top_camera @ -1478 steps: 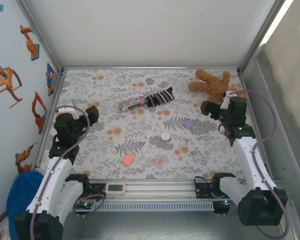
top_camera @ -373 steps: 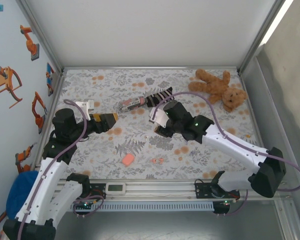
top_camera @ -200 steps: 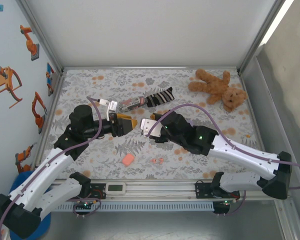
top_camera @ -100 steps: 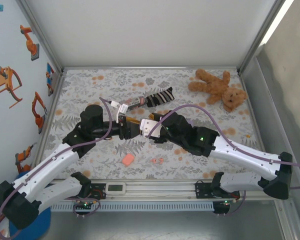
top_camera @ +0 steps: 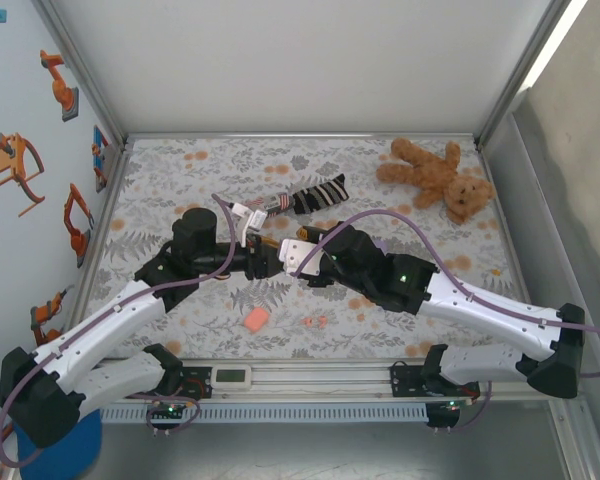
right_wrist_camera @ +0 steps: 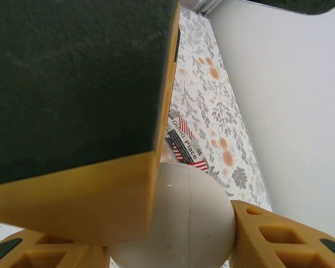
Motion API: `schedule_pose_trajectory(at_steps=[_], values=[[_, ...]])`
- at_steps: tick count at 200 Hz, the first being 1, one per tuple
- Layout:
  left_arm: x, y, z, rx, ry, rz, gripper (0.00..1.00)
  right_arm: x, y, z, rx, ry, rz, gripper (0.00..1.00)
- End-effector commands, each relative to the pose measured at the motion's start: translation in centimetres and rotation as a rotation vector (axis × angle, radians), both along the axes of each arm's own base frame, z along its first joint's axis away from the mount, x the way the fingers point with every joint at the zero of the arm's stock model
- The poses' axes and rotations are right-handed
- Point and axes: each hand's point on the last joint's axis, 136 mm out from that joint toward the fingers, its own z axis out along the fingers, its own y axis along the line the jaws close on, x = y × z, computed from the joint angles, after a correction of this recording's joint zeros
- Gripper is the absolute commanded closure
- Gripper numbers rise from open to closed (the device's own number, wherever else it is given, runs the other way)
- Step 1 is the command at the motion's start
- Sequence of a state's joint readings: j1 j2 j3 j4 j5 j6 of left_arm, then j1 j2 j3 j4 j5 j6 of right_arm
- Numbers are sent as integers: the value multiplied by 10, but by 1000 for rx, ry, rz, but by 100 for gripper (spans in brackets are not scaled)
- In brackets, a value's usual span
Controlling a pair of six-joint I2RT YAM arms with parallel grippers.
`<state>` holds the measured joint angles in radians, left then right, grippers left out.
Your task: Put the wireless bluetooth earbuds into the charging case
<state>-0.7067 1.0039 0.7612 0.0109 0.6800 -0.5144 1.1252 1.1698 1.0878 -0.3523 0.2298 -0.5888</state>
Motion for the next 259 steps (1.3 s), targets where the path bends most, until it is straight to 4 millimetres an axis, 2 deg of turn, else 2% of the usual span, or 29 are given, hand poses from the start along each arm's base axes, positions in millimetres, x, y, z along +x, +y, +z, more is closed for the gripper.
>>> schedule_pose_trajectory(at_steps=[1,70,129,212,219,259], values=[[-4,-4,19,-36,-60,-34,49,-1,2,24,53,-44,2,52],[-4,-4,18,-33,-60,-37,58,-3,5,24,54,-42,13,52],[-3,-5,17,-31,-62,-38,61,-4,9,19,30,-28,26,52],[-3,-4,16,-26,-69,-37,75,-8,11,16,27,-2,42,51],[-3,-4,16,-27,-74,-37,75,-9,12,16,31,9,47,49],[2,0,20,-39,-125,9,80,-14,5,21,88,61,37,22]])
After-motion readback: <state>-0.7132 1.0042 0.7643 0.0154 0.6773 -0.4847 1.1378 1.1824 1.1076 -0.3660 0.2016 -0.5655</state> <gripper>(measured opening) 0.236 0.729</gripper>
